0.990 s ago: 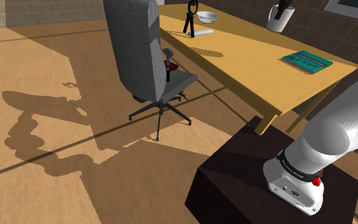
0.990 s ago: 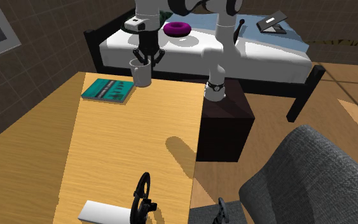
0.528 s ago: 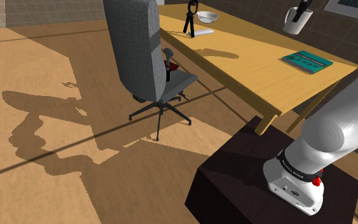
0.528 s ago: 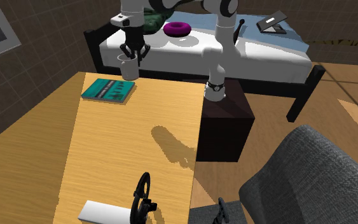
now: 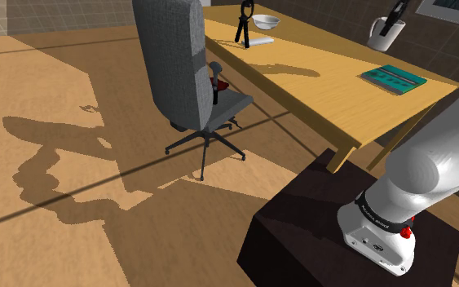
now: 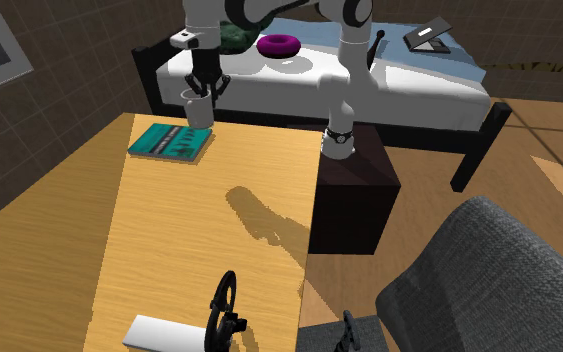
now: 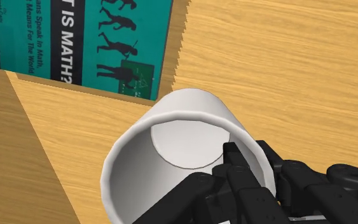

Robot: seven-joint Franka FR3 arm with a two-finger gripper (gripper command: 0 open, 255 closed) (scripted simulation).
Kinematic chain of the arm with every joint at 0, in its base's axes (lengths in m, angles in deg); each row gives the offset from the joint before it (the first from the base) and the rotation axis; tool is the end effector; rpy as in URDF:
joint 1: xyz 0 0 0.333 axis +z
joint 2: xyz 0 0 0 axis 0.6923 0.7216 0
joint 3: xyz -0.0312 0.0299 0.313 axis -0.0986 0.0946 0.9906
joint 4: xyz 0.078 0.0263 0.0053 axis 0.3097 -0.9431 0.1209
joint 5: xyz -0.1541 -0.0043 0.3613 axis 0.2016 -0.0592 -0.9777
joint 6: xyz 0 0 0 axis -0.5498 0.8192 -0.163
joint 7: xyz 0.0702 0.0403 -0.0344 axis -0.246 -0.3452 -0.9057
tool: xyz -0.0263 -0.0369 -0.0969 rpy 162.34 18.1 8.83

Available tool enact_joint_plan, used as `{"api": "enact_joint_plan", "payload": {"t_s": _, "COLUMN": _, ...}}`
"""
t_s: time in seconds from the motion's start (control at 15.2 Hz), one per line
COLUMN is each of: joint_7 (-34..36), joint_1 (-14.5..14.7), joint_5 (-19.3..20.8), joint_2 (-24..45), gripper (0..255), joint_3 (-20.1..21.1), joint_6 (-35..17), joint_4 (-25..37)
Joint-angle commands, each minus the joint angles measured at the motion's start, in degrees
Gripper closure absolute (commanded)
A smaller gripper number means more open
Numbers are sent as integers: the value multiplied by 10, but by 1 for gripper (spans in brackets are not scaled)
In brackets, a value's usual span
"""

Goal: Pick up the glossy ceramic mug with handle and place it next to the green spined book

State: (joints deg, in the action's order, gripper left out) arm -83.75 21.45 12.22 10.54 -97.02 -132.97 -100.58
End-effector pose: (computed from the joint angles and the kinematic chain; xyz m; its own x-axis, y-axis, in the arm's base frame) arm 0.3265 -0.4832 0.5858 0.9919 0.1045 0.0722 0.0996 -0.9927 0.0687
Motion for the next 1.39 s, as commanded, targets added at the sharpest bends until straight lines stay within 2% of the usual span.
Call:
{"api": "enact_joint_plan", "payload": {"t_s": 0.0, "joint_7": 1, "joint_1": 1, "joint_5": 2, "joint_2": -4, "gripper": 255, "joint_3": 1, "joint_6": -19, "joint_4": -22}}
{"api": "enact_joint_plan", "payload": {"t_s": 1.32, "joint_7": -12, "joint_1": 1, "joint_5": -11, "joint_2": 11, "gripper": 255, "joint_3": 2, "joint_6": -170, "joint_4": -161}}
